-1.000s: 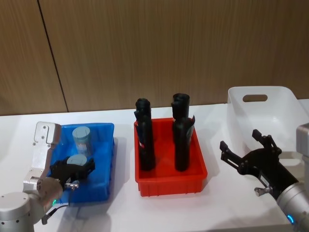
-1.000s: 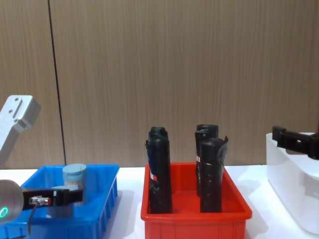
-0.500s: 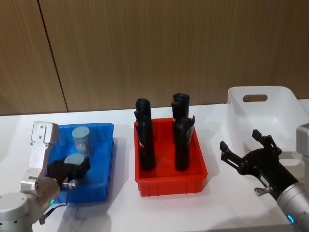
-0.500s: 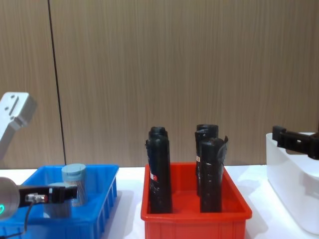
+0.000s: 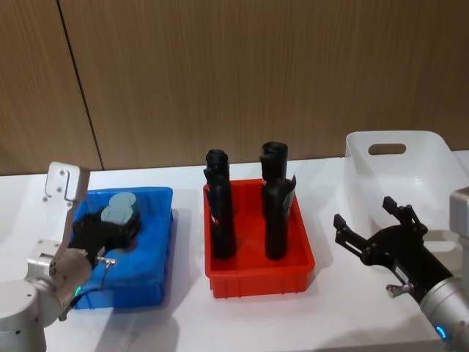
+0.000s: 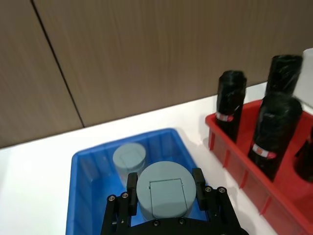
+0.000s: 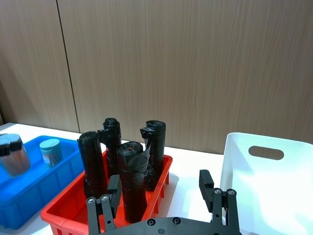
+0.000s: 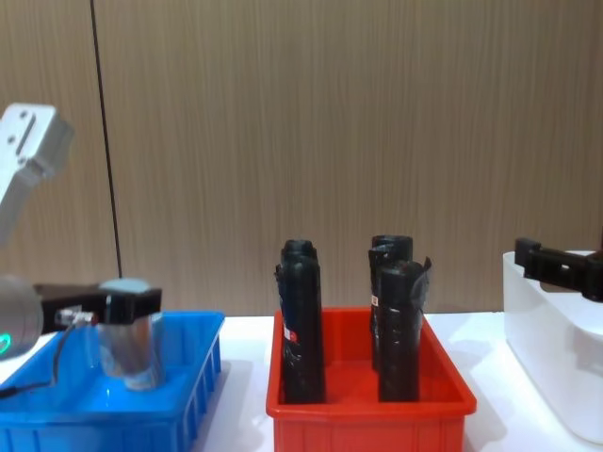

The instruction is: Pick the cotton swabs from the blue box and place them into the white box.

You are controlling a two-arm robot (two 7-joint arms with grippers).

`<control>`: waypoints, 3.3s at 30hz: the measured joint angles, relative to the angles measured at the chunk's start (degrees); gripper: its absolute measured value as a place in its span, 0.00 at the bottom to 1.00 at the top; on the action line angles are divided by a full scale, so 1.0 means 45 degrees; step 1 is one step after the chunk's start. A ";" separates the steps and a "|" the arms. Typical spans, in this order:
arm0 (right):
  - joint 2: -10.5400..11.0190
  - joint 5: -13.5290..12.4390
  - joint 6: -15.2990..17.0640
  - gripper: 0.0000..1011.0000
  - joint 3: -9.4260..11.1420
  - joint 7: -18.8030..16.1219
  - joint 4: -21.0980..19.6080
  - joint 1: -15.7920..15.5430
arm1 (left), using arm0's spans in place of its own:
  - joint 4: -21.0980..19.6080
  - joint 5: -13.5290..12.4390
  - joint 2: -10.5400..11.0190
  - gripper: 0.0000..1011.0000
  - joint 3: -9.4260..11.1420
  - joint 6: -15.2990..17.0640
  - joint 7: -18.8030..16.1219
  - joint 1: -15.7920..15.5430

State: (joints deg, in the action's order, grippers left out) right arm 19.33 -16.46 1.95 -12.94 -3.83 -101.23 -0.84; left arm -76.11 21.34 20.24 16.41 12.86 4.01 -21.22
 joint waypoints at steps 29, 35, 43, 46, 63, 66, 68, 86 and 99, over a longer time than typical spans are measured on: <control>0.0000 0.0000 0.0000 0.99 0.0000 0.0000 0.0000 0.0001 | -0.1700 -0.0455 0.0324 0.66 0.0029 -0.1513 0.4402 -0.0214; 0.0000 0.0000 0.0000 0.99 0.0000 0.0000 0.0000 0.0001 | -0.1749 -0.0234 0.0344 0.66 0.0036 -0.1724 0.5513 -0.0384; 0.0000 0.0000 0.0000 0.99 0.0000 0.0000 0.0000 0.0001 | -0.1638 0.0205 0.0314 0.66 0.0074 -0.2018 0.7218 -0.0692; 0.0000 0.0000 0.0000 0.99 0.0000 0.0000 0.0000 0.0001 | -0.1567 0.0337 0.0289 0.66 0.0088 -0.2104 0.7645 -0.0786; 0.0000 0.0000 -0.0001 0.99 0.0000 0.0000 0.0000 0.0001 | -0.1062 0.1004 0.0077 0.66 0.0275 -0.2426 0.9609 -0.1327; 0.0000 0.0000 -0.0001 0.99 0.0000 0.0000 0.0000 0.0001 | -0.0977 0.1058 0.0050 0.66 0.0312 -0.2450 0.9755 -0.1384; 0.0000 0.0000 -0.0001 0.99 0.0000 0.0000 0.0000 0.0001 | -0.0934 0.1082 0.0038 0.66 0.0327 -0.2458 0.9811 -0.1410; 0.0000 0.0000 0.0000 0.99 0.0000 0.0000 0.0000 0.0001 | -0.0183 0.1296 -0.0288 0.66 0.0519 -0.2012 0.9926 -0.2004; 0.0000 0.0000 0.0000 0.99 0.0001 0.0000 0.0000 0.0001 | 0.0045 0.0928 -0.0668 0.66 0.0735 -0.0842 0.9520 -0.2701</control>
State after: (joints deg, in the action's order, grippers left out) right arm 19.33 -16.46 1.95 -12.94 -3.83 -101.23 -0.84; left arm -75.91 25.51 17.23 19.71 9.07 46.85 -33.38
